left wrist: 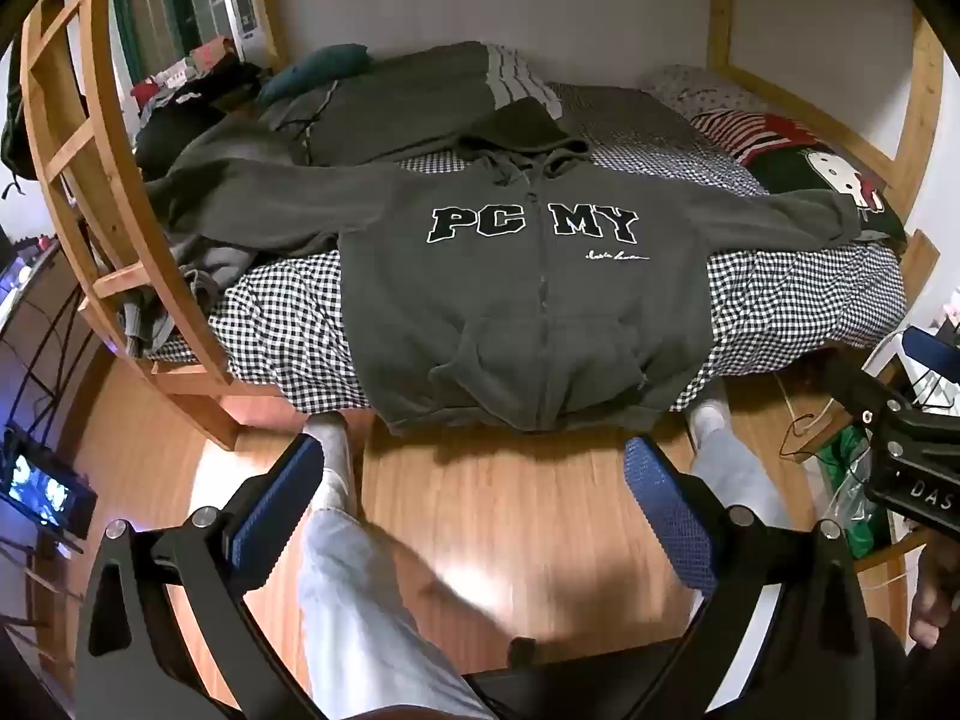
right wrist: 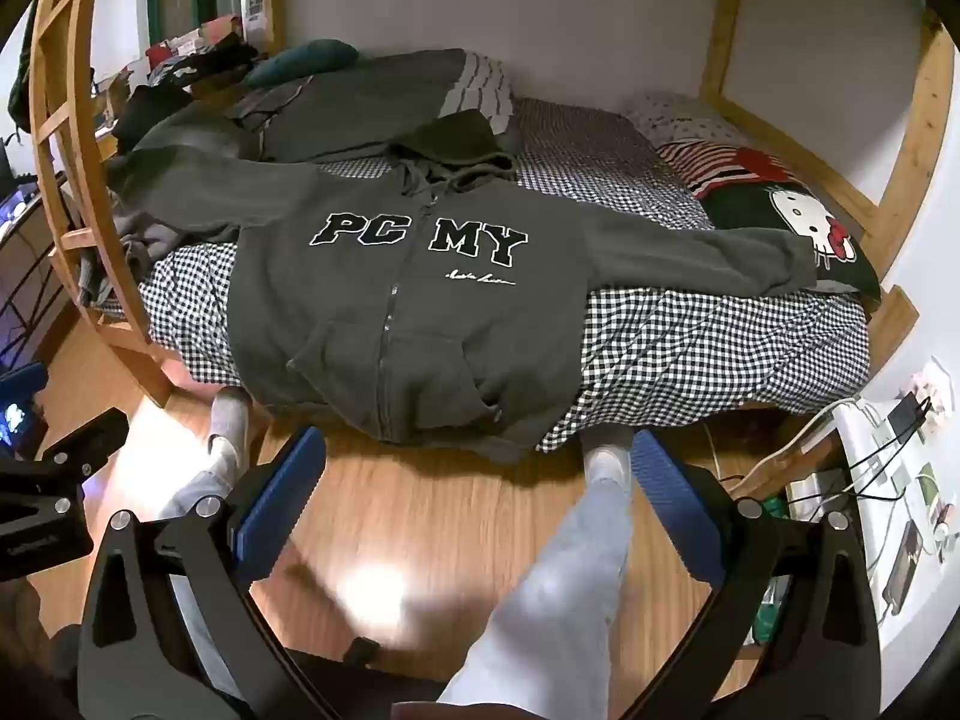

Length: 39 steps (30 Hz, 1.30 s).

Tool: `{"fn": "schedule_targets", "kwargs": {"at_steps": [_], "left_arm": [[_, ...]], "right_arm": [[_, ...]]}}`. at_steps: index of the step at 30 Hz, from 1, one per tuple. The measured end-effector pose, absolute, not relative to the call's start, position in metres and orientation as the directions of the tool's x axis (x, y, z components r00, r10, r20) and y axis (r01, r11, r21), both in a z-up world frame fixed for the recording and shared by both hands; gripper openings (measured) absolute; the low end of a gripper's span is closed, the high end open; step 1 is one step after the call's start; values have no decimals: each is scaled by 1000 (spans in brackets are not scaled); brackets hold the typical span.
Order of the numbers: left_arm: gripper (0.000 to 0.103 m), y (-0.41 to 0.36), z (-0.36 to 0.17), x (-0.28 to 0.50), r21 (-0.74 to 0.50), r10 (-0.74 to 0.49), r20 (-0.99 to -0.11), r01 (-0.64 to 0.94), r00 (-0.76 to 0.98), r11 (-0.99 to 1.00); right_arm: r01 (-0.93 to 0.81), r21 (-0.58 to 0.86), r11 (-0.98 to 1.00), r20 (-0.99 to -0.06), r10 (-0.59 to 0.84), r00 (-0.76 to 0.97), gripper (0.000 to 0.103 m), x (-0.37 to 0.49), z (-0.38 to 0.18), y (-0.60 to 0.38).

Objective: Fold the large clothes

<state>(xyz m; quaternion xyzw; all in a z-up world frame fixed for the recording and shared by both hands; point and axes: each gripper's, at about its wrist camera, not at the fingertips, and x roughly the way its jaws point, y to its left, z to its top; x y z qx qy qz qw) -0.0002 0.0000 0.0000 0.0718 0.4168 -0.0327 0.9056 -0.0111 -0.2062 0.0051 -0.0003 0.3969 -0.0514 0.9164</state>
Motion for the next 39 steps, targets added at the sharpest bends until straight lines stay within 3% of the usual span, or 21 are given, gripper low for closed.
{"fn": "schedule_targets", "kwargs": {"at_steps": [39], "left_arm": [[98,10,0,6,145,43,-765,107,643,984]], "right_arm": [[81,-42,996,-723,-86,685,100,-11,5,-206]]}}
